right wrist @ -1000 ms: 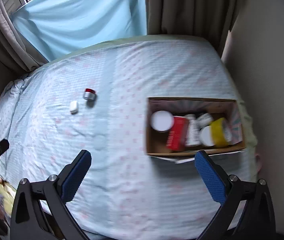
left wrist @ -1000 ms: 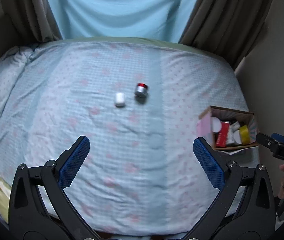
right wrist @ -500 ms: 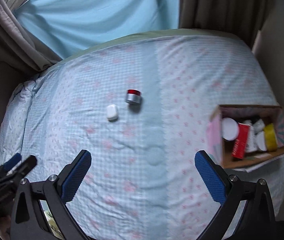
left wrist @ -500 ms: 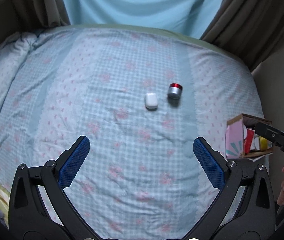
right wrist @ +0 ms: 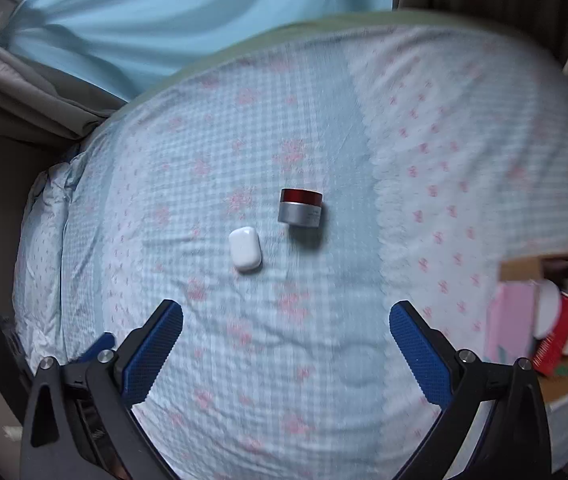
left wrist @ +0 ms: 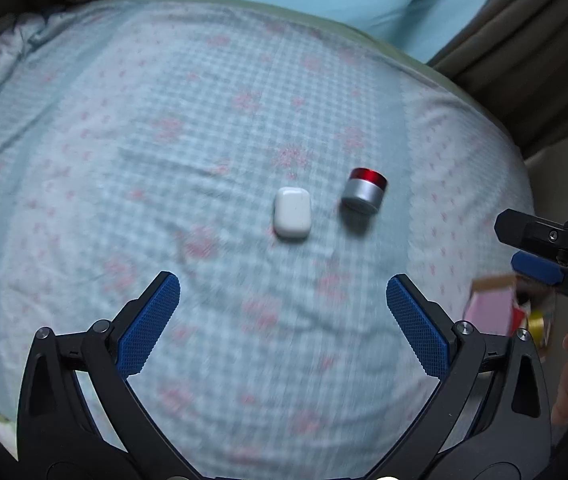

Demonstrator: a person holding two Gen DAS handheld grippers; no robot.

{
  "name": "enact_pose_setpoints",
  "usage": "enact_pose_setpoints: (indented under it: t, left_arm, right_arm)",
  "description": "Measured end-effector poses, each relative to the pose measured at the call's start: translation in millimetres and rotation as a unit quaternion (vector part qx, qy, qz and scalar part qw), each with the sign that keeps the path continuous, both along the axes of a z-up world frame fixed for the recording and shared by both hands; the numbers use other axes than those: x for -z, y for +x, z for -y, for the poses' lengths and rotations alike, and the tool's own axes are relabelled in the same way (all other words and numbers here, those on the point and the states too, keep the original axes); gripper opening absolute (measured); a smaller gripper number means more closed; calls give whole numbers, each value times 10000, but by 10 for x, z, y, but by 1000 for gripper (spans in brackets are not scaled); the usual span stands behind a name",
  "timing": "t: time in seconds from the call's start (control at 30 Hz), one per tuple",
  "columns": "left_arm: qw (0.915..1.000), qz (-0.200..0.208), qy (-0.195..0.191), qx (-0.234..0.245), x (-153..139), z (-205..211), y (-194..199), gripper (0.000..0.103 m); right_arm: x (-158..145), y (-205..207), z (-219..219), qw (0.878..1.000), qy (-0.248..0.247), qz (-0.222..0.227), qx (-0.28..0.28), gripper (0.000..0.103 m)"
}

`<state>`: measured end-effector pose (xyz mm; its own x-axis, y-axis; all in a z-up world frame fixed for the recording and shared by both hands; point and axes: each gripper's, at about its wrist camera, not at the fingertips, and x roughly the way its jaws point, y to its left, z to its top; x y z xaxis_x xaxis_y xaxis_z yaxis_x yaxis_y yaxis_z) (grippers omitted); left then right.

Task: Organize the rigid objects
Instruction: 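Grasp the white earbud case with the left tool while the right tool grasps the red-lidded jar, then carry the earbud case and red-lidded jar into the pink box and release both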

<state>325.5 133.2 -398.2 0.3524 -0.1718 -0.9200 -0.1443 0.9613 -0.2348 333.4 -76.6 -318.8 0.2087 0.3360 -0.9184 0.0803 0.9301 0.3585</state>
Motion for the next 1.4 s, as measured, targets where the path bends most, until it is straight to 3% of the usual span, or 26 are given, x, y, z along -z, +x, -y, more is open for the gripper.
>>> enact_pose_setpoints:
  t: [0.17,0.3,0.4,0.57,0.63,0.8,0.87,0.9,0.97,1.0,1.03,1.4]
  left_arm:
    - [9999,14,-48,-132,494,109,348,99]
    - [9999,56,117,53,848,283,545,98]
    - [9993,175,248,232,1030,373,623,97]
    - [9989,49,283,361,1340,411,787,77]
    - [9991,-12,276,323,1427,412,820,76]
    - [9989,57,334,323,1454,443,855,73]
    - [9990,-14,362,253,1456,427,891,63]
    - [9992,-41,355,190,1454,418,918,60]
    - [9996,-124,266,63,1448,362,945,45]
    - [9997,-153,182,21,1436,331,966,41]
    - [9997,-203,134,11,1436,317,984,41]
    - [9999,-79,-87,-31,1188,200,909,41]
  right_arm:
    - [575,435,47,9990,231,-356,132,103]
    - [973,691,13,9979,279,-583,95,103]
    - [1207,827,-26,9968,323,-719,91,97]
    - [1532,972,-77,9934,501,-993,270,88]
    - [1614,1014,-103,9917,595,-1090,329,84]
    - [1696,1136,-209,9916,443,-1178,300,84]
    - [1720,1178,-229,9915,342,-1217,318,83]
    - [1722,1200,-239,9914,296,-1227,332,80]
    - [1720,1241,-253,9914,40,-1279,289,60]
    - [1715,1251,-261,9915,17,-1272,264,57]
    - [1711,1260,-274,9915,117,-1270,246,50]
    - [1540,1103,-364,9936,21,-1115,184,49]
